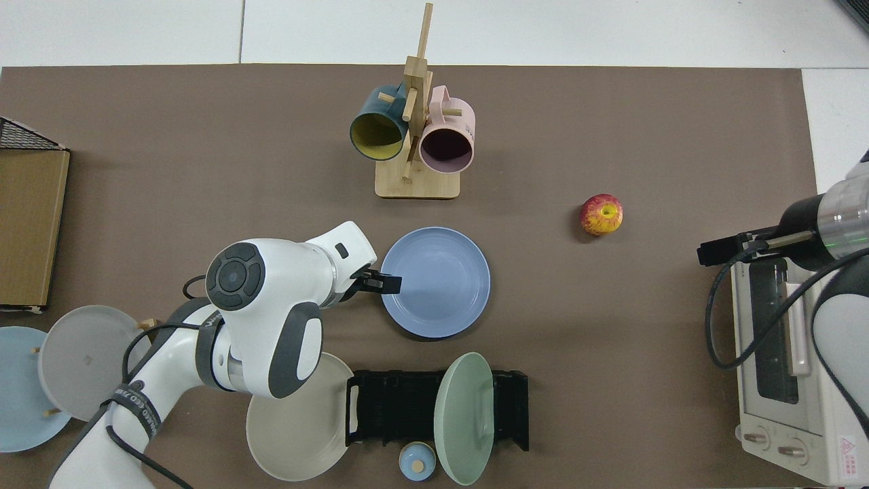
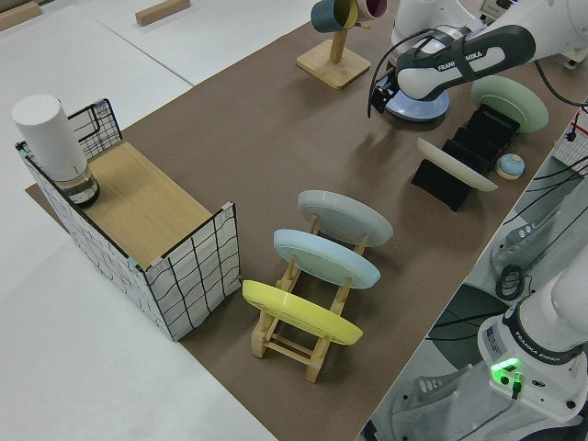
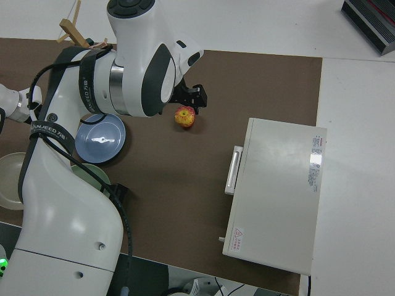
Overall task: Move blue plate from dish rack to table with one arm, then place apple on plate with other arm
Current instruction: 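Withdraw the left gripper while the right gripper grasps the red apple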
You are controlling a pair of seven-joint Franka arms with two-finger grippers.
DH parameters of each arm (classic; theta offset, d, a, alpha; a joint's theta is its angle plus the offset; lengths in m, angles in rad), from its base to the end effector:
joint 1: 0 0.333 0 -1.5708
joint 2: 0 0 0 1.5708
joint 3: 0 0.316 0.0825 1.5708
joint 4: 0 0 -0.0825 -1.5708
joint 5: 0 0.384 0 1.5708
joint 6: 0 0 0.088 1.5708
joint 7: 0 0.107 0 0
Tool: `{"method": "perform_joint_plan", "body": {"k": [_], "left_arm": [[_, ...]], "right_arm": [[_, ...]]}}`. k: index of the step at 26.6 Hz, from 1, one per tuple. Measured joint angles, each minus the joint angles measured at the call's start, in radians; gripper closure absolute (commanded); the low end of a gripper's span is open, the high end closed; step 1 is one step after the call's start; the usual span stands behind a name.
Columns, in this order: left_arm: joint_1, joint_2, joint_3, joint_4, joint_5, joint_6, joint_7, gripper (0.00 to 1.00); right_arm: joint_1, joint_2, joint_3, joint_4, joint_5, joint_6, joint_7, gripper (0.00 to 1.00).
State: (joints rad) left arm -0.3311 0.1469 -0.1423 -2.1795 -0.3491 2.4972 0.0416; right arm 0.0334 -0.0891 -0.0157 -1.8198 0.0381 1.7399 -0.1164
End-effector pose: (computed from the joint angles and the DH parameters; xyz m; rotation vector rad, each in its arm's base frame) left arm 0.5075 -0.2565 0.3403 2.8323 -0.3548 0.1575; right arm 0.5351 0.0126 0.5693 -3.0967 -0.1983 -0.0172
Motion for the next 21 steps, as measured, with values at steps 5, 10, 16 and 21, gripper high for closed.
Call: {"method": "perform_joint_plan", "body": {"k": [5, 10, 16, 21], "left_arm": [[0.020, -0.045, 0.021, 0.076, 0.198, -0.210, -0.052, 0.00], [0.048, -0.073, 0.031, 0.236, 0.366, -0.495, -0.056, 0.00], [0.061, -0.087, 0.047, 0.412, 0.465, -0.731, -0.062, 0.00], [0.083, -0.093, 0.074, 0.535, 0.486, -0.869, -0.062, 0.00]], "right_arm": [[0.012, 0.032, 0.010, -0.056, 0.000, 0.150, 0.000, 0.00], [0.027, 0.158, 0.012, -0.095, 0.000, 0.363, 0.002, 0.00], [0.062, 0.324, 0.014, -0.090, 0.005, 0.575, 0.010, 0.00], [0.092, 0.413, 0.015, -0.077, 0.011, 0.656, 0.017, 0.00]]}}
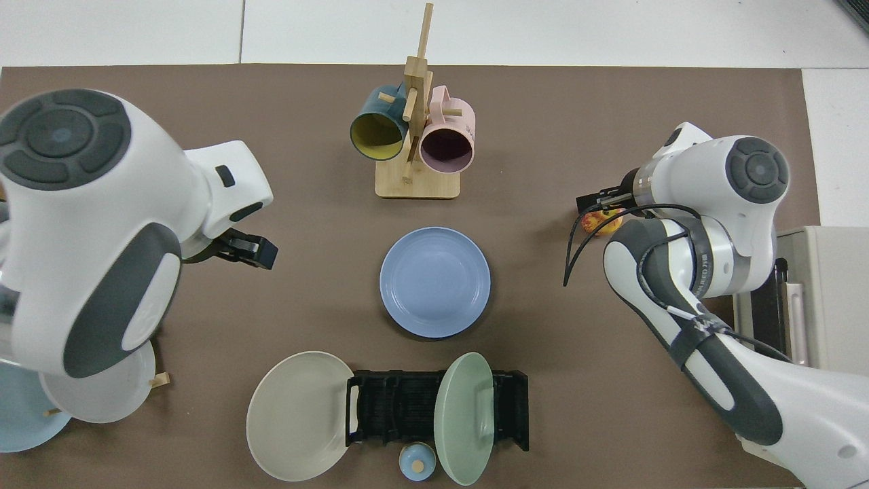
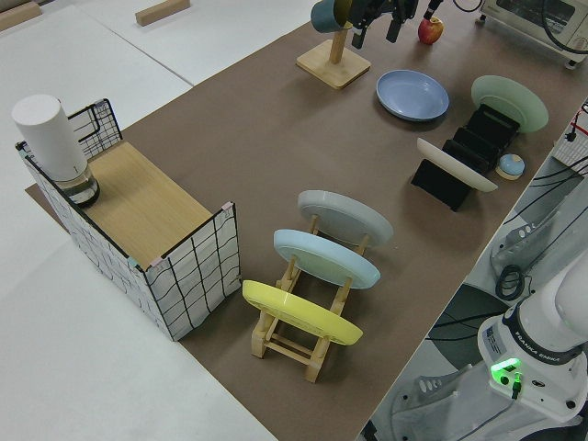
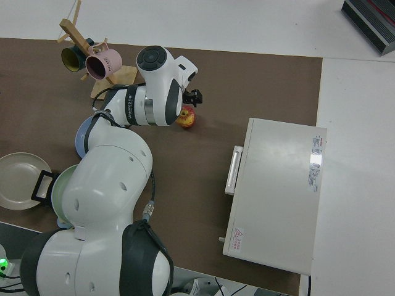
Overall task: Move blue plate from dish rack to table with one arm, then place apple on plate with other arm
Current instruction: 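Withdraw the left gripper while the right gripper grasps the red apple, then carry the red apple with the right gripper toward the blue plate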
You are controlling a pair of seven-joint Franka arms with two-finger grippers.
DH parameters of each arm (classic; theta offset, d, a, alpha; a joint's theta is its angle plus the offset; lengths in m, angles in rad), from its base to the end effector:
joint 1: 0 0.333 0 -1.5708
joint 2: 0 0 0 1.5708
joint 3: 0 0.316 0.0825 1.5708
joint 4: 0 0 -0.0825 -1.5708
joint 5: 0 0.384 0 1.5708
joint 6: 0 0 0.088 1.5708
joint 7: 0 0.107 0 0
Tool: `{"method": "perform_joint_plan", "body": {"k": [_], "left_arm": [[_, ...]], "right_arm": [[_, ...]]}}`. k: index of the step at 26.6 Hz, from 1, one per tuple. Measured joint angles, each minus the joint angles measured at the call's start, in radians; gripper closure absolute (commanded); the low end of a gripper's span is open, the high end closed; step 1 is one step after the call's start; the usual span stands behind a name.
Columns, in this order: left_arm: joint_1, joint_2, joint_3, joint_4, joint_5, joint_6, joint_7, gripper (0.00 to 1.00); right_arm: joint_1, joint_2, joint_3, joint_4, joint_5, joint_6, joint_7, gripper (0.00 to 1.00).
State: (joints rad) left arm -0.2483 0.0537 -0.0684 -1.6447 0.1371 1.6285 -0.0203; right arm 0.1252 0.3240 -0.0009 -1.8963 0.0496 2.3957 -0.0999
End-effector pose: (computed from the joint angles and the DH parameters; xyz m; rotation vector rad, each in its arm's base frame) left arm 0.5473 -0.1638 0.5652 -2.9624 0.4616 0.0697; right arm 0.6349 0.0798 0.3498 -3.0771 -0.2944 -0.2710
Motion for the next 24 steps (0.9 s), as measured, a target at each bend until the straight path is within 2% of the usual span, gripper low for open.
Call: {"method": "perform_joint_plan", "body": {"k": [10, 17, 24], "left_arm": [[0.010, -0.030, 0.063, 0.127, -0.003, -0.112, 0.001, 0.00], [0.061, -0.065, 0.099, 0.107, -0.109, -0.150, 0.003, 0.00], [0.089, -0.077, 0.102, 0.063, -0.133, -0.135, 0.005, 0.00]], "right_arm": [[-0.001, 0.054, -0.006, 0.008, 0.000, 0.032, -0.001, 0.00], [-0.002, 0.058, -0.006, -0.021, 0.001, 0.032, -0.001, 0.00], [0.000, 0.058, -0.003, -0.038, 0.001, 0.030, -0.001, 0.00]]}}
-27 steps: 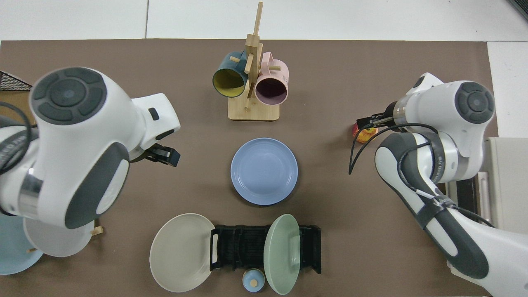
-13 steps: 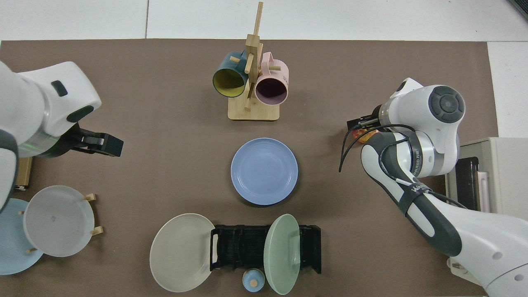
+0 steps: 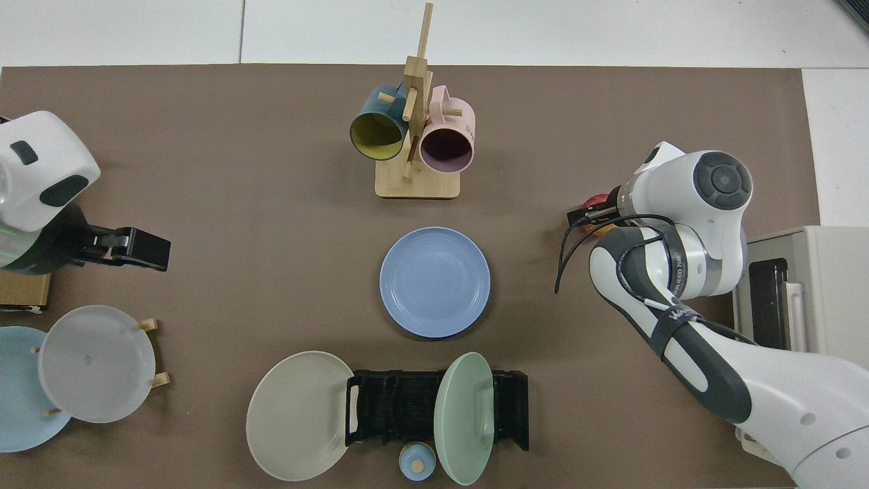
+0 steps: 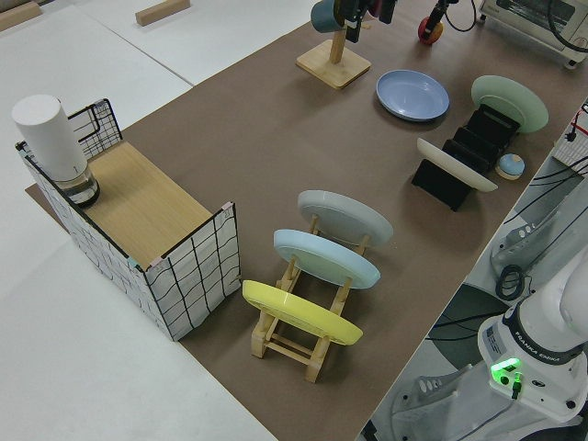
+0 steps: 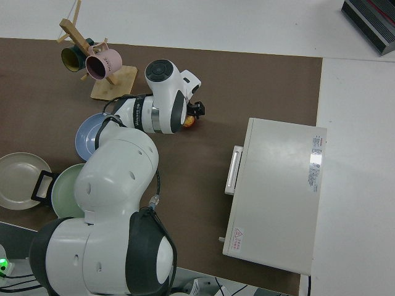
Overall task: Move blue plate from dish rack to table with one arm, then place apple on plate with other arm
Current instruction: 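Carry the red apple with the right gripper toward the blue plate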
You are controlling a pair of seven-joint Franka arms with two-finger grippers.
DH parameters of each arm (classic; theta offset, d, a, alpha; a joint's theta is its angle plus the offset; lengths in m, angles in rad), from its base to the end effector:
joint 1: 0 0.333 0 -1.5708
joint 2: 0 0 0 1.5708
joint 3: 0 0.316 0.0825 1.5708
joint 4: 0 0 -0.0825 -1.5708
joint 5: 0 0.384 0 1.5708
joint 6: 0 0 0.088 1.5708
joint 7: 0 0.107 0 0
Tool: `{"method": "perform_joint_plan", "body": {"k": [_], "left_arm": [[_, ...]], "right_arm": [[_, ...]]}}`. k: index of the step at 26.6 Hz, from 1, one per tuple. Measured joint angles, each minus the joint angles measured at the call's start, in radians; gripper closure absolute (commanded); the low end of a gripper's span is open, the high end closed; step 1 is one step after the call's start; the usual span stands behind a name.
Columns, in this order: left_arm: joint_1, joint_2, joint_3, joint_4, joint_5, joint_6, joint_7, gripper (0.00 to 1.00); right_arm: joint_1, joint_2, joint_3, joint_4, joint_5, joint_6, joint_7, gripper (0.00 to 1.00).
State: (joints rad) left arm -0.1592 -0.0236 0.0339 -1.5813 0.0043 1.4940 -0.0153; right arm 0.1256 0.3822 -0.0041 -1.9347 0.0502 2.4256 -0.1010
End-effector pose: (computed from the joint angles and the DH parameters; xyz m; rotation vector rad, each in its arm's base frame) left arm 0.5348 -0.0666 0.6260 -3.1273 0.1719 0.0992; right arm 0.6268 0.0769 0.2985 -3.0889 -0.2893 -0.1683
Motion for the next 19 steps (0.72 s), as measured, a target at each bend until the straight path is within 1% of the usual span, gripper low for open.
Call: {"method": "perform_joint_plan", "body": {"k": [3, 4, 5, 6, 7, 8, 19], "left_arm": [[0.000, -0.002, 0.000, -0.001, -0.002, 0.004, 0.000, 0.00], [0.000, -0.002, 0.000, -0.001, -0.003, 0.006, 0.000, 0.00], [0.000, -0.002, 0.000, -0.001, -0.005, 0.011, 0.000, 0.00], [0.000, -0.002, -0.001, -0.001, -0.006, 0.021, 0.000, 0.00], [0.000, -0.002, -0.002, -0.001, -0.007, 0.031, 0.000, 0.00], [0.000, -0.002, -0.003, -0.001, -0.008, 0.040, 0.000, 0.00], [0.008, -0.002, -0.001, -0.002, -0.009, 0.080, 0.000, 0.00]], "right_arm": [[0.000, 0.000, 0.000, -0.005, 0.000, 0.000, 0.000, 0.00], [0.000, 0.000, 0.000, -0.005, 0.000, 0.000, 0.000, 0.03], [0.000, 0.000, 0.000, -0.005, 0.000, 0.000, -0.001, 0.17], [0.000, 0.000, 0.000, -0.005, 0.000, 0.000, -0.001, 0.46], [0.000, 0.000, 0.000, -0.005, 0.000, 0.000, -0.002, 0.80], [0.000, 0.000, 0.000, -0.005, 0.000, 0.000, -0.007, 1.00], [0.000, -0.003, -0.001, 0.011, 0.000, 0.002, -0.062, 1.00]]}}
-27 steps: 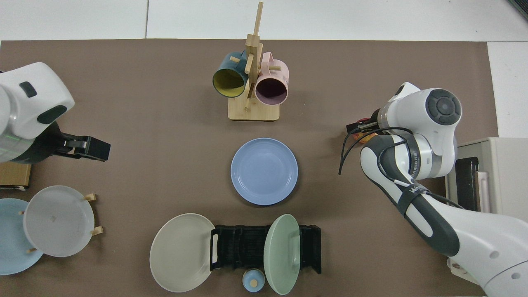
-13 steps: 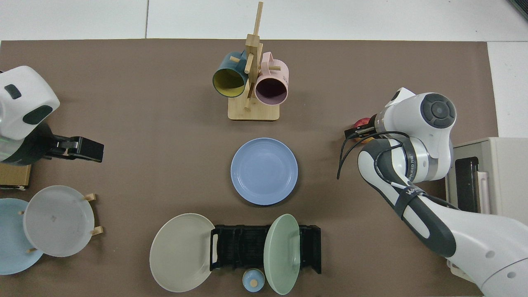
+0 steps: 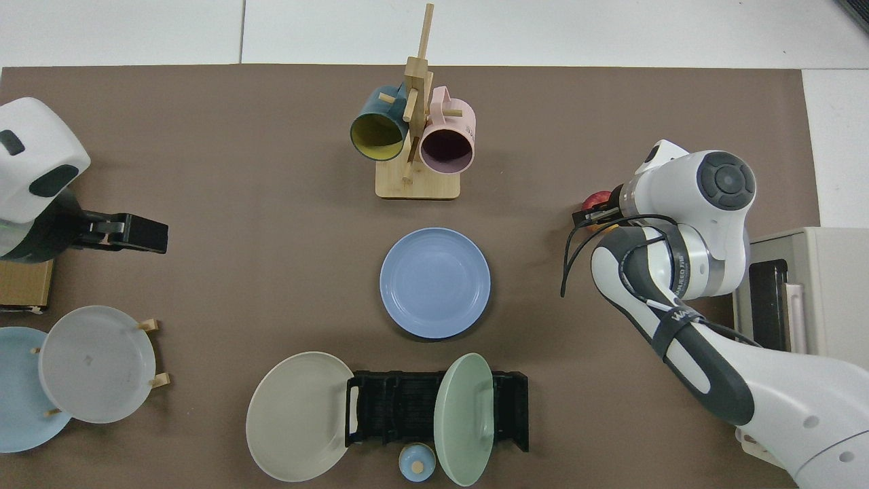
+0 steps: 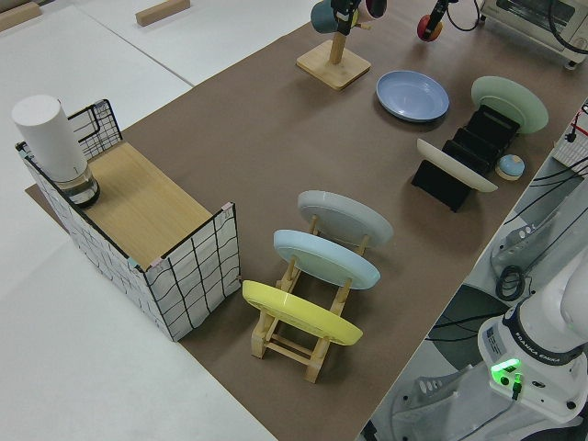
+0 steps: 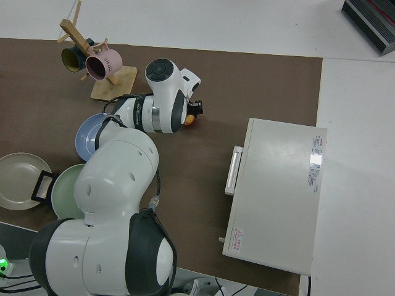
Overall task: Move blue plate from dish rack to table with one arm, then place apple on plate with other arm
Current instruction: 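Carry the red apple with the right gripper toward the blue plate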
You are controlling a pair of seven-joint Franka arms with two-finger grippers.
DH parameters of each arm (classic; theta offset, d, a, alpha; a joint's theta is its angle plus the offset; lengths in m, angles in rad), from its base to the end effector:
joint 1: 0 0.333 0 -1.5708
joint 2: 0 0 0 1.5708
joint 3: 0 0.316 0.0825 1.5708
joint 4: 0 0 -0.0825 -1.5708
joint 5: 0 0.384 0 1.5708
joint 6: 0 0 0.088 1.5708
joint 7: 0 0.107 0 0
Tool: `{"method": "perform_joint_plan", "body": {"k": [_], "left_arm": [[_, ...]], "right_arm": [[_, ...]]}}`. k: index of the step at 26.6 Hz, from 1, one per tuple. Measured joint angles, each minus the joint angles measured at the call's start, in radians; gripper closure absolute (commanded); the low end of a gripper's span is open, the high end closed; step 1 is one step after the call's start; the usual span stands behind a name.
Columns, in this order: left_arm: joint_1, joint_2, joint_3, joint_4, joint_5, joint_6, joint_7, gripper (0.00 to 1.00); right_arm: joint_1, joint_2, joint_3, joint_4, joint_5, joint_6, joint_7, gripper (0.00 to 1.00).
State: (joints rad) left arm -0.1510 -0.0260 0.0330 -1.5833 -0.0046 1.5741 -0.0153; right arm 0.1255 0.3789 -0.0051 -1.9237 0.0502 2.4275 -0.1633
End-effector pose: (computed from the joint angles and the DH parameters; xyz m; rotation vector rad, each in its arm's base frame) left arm 0.5431 -0.0646 0.6332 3.1308 -0.1610 0.0257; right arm 0.6304 0.0766 0.3057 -3.0809 -0.3845 -0.1952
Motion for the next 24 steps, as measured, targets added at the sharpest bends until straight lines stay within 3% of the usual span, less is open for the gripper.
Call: {"method": "perform_joint_plan", "body": {"k": [8, 17, 24], "left_arm": [[0.002, 0.000, 0.000, -0.010, 0.000, 0.008, 0.000, 0.00], [0.002, -0.001, 0.001, -0.020, 0.000, 0.010, 0.000, 0.00], [0.002, -0.003, 0.001, -0.020, 0.000, 0.010, -0.001, 0.00]], "right_arm": [[0.039, -0.045, 0.005, 0.015, 0.003, -0.043, 0.017, 1.00], [0.175, -0.144, 0.008, 0.017, 0.004, -0.165, 0.225, 1.00], [0.293, -0.169, 0.010, 0.014, 0.004, -0.186, 0.414, 1.00]]}}
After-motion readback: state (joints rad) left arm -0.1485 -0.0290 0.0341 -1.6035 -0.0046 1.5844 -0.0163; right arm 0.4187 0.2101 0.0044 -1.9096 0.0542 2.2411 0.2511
